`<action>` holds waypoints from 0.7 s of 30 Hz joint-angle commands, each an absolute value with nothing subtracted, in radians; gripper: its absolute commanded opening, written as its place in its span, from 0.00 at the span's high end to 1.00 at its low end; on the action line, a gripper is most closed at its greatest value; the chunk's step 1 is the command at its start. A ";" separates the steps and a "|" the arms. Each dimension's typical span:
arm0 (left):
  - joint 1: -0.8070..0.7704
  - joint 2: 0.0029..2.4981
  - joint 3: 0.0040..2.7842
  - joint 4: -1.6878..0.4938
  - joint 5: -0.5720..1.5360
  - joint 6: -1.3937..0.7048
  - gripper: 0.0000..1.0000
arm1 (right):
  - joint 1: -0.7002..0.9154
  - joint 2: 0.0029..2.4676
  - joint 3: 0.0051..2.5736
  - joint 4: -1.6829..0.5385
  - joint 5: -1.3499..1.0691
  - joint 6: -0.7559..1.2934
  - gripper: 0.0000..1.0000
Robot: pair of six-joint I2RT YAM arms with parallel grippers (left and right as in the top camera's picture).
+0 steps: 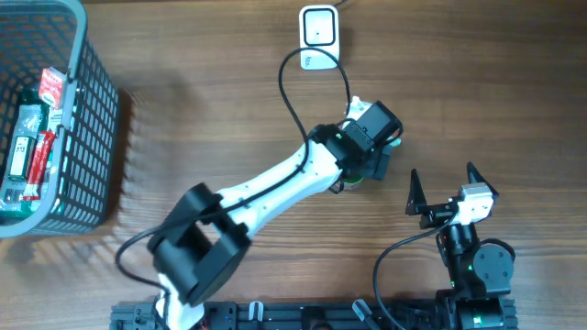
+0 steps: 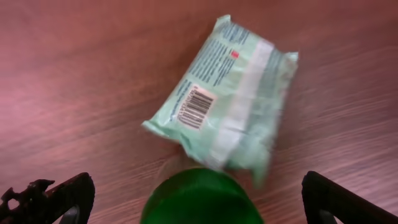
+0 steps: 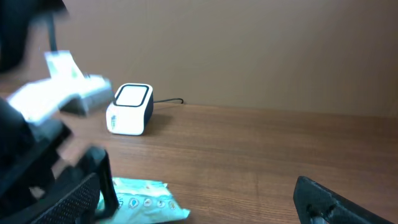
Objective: Scan the item barcode
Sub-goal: 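Carry the pouch to the table center and release it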
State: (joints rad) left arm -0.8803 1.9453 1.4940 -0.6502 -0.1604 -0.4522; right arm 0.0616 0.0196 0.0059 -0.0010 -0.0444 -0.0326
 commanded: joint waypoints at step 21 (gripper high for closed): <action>0.340 1.306 1.601 -0.764 -0.301 -0.096 0.00 | 0.059 0.018 0.005 0.002 -0.052 -0.050 0.00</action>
State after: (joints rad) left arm 0.1146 1.2903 1.5936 -0.7513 -0.3237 -0.1837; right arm 0.0616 0.0196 0.0059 -0.0010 -0.0444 -0.0326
